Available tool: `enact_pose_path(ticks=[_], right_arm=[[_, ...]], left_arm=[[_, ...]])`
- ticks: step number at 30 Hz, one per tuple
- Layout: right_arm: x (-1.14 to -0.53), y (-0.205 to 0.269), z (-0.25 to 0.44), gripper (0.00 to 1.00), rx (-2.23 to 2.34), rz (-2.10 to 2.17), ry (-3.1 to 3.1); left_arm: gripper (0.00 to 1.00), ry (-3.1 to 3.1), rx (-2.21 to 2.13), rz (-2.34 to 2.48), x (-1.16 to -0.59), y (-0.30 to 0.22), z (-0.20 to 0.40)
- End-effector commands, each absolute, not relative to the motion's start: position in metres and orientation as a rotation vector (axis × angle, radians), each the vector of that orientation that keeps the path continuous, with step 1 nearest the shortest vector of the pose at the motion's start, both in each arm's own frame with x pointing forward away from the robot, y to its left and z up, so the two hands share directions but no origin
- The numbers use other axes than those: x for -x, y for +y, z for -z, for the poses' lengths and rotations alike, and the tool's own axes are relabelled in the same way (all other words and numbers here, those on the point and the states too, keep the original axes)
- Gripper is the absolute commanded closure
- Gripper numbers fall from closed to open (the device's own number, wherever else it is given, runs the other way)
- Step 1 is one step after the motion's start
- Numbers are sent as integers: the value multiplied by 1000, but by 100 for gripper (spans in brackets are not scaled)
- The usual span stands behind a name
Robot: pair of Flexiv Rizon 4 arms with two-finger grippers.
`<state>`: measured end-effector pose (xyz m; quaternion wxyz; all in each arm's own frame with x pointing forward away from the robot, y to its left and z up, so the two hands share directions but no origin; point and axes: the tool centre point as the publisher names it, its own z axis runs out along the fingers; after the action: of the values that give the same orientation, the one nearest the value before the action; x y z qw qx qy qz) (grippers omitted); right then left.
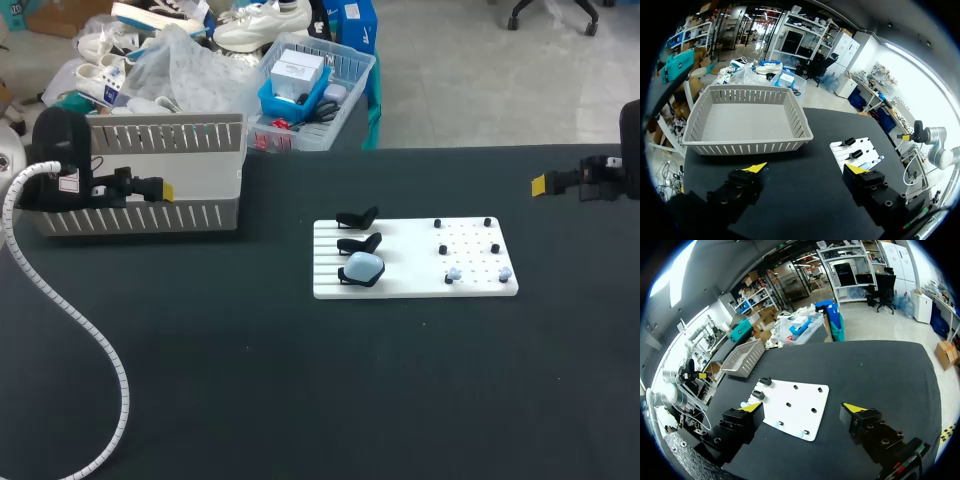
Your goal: Pick up each earbud case from the left stands, insert the matching earbuds, close the lid, and place the case in the box.
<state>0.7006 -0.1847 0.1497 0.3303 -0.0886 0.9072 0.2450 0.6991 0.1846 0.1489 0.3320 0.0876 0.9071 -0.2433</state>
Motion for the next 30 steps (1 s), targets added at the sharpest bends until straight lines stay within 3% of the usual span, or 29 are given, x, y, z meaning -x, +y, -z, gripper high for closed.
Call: enact_pose_path(ticks=[1, 16, 30], right_arm=[[-701, -185, -149, 0, 233, -642, 2372], [-701, -185, -149, 0, 233, -642, 2372], [-701, -185, -149, 0, 233, -642, 2372]], left_arm=[[0, 2374, -230, 635, -700, 185, -150], [0, 2112, -661, 791, -696, 179, -160], [0, 1795, -1164, 847, -688, 131, -149]])
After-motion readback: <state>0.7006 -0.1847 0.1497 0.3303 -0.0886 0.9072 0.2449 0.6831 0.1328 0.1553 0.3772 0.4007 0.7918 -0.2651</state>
